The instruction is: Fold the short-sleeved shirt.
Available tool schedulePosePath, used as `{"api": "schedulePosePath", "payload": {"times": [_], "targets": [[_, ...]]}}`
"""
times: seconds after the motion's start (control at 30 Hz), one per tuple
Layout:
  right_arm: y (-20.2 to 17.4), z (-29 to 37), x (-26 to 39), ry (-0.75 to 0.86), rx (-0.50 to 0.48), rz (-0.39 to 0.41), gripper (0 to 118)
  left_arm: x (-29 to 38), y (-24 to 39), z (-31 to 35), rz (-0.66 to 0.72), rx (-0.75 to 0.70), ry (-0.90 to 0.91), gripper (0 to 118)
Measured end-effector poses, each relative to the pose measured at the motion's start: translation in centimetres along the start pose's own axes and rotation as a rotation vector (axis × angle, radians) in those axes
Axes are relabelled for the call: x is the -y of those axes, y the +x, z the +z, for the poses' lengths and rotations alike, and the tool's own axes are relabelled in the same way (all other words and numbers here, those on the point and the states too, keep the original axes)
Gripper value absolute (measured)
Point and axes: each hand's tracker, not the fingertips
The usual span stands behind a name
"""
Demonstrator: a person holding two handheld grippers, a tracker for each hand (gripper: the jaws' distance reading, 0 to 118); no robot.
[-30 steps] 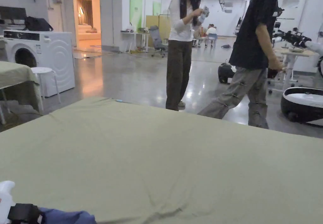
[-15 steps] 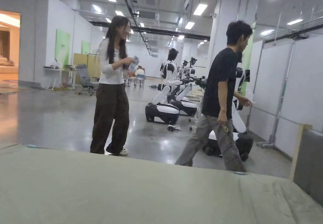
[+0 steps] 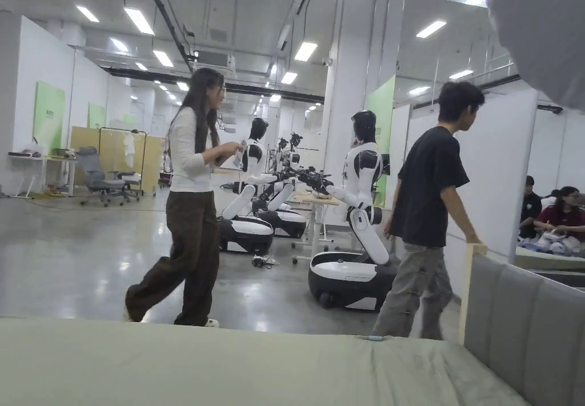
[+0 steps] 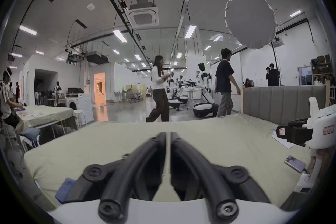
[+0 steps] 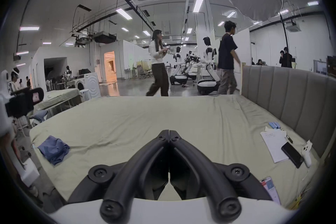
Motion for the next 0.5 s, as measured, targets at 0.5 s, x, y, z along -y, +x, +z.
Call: {"api": "schedulePosePath", "payload": {"times": [0.5], "targets": [[-0.4,1.9,0.9,0.022,-0.014,0.028,0,0.2,2.3,2.4,-0.060,0.069,-0.046,3]]}}
